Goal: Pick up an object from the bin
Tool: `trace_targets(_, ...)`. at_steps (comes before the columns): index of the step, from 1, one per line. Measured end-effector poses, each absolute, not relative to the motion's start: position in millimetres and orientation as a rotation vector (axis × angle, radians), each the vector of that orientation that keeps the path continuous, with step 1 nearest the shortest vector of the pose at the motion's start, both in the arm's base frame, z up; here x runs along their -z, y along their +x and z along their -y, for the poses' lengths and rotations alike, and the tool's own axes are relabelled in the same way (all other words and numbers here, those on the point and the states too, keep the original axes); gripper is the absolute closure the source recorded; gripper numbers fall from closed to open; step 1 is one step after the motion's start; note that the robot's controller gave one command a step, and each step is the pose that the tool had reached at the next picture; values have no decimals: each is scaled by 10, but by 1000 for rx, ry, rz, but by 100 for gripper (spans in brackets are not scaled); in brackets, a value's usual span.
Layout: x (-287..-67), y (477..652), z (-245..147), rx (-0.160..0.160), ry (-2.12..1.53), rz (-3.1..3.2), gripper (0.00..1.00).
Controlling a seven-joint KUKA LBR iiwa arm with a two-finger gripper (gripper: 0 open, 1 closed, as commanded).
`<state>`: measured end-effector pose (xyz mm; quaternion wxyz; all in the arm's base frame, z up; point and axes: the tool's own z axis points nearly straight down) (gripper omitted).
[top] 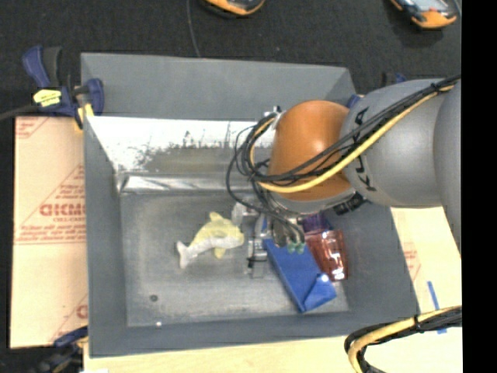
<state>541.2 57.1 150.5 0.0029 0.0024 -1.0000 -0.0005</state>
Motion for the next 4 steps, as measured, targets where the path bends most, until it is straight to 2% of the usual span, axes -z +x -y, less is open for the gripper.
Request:
trace_targets(1, -1549, 5432, -569, 2, 4, 3144, 0)
trace_targets(2, -1118, 5747, -758, 0, 211, 3148, 0)
trace_targets(3, -1007, 5850, -839, 1, 366, 3118, 0)
trace_targets(4, -1017, 5841, -1040, 1, 563, 3103, 0)
